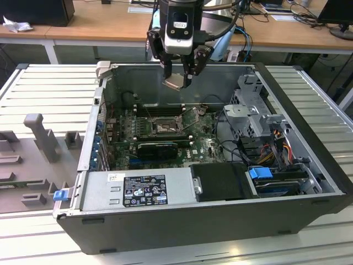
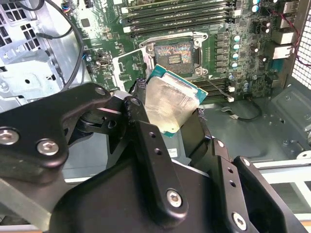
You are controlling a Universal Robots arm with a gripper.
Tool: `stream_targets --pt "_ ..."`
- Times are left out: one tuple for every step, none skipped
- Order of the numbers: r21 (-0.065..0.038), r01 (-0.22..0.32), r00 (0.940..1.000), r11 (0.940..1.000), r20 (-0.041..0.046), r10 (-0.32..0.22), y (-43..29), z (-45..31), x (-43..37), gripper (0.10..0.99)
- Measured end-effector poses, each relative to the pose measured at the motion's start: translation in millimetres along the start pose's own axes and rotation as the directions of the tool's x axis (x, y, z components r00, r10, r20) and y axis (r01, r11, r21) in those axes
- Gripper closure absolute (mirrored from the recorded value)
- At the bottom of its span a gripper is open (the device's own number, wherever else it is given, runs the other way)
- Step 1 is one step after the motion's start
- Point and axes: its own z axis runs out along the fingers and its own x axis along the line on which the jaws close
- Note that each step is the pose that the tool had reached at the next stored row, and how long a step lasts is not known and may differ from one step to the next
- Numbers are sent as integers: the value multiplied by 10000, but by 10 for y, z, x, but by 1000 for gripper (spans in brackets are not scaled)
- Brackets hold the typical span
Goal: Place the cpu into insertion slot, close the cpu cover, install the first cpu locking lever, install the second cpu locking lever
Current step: 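Place the cpu into insertion slot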
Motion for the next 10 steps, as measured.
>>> stream_targets --pt "0 -12 10000 10000 1 12 0 1 0 553" --pt "-1 -31 10000 10000 3 31 0 2 0 553" --pt "-1 -47 10000 10000 4 47 0 2 0 553" --pt "-2 -88 10000 10000 8 88 0 3 0 553" --pt "-3 -127 9999 9999 11 127 0 3 0 553" --pt "-4 -165 9999 9999 15 165 0 3 0 553" --pt "-7 -258 9997 9997 23 258 0 4 0 553" --pt "-10 -402 9992 9992 35 402 0 5 0 553" --pt "-14 -539 9985 9985 47 539 -1 6 0 553" --pt "-16 -652 9979 9979 58 652 -1 6 0 553"
